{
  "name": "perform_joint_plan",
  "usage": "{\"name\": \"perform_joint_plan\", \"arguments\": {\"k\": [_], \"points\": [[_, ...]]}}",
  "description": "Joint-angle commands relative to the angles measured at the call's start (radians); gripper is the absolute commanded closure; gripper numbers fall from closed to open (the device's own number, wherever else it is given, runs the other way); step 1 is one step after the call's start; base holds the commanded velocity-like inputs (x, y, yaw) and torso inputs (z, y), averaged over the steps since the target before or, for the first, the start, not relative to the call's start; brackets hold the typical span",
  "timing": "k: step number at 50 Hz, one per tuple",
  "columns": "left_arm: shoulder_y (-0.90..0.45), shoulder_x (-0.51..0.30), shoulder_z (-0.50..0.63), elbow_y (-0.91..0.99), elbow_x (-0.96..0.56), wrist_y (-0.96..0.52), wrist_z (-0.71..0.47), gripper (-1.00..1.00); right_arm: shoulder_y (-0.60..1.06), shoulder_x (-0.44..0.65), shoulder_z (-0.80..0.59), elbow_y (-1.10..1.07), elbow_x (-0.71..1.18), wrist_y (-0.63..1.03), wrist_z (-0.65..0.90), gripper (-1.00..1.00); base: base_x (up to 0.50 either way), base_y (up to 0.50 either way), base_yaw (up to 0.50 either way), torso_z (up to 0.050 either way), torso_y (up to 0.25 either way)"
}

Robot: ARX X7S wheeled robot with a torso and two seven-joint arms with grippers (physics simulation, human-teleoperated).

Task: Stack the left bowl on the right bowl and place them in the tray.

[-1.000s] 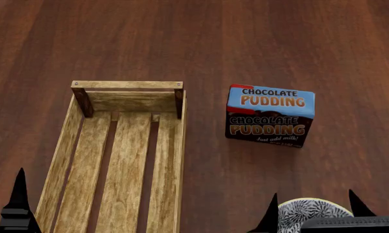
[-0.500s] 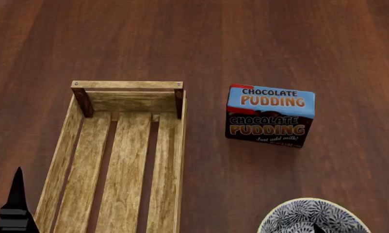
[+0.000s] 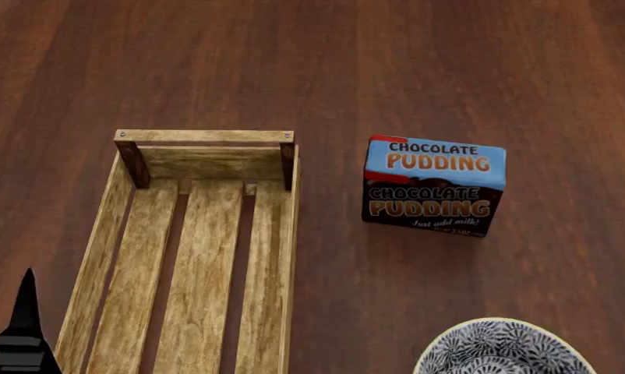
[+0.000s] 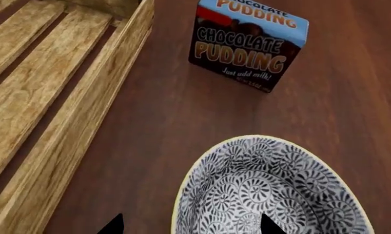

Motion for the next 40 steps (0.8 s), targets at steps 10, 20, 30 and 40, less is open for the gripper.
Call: {"name": "perform_joint_plan", "arguments": {"k": [10, 20, 30, 40], "points": [[-0.005, -0.005, 0.002, 0.008, -0.012, -0.007, -0.008, -1.00, -0.021, 0.011, -0.086, 0.104, -0.112, -0.091, -0.081, -1.00, 0.00, 0.00, 0.00, 0.000, 0.000], [-0.016, -0.006, 0.015, -0.001, -0.012, -0.009, -0.013, -1.00, 0.008, 0.010, -0.122, 0.155, -0.138, -0.103, -0.109, -1.00, 0.00, 0.00, 0.00, 0.000, 0.000], [-0.019, -0.009, 0.023, -0.005, -0.011, -0.005, -0.018, -1.00, 0.020, 0.007, -0.160, 0.211, -0.178, -0.138, -0.144, -1.00, 0.00, 0.00, 0.00, 0.000, 0.000], [-0.002, -0.012, 0.024, -0.024, -0.007, 0.023, -0.017, -1.00, 0.034, 0.000, -0.194, 0.241, -0.200, -0.147, -0.156, -1.00, 0.00, 0.00, 0.00, 0.000, 0.000]]}}
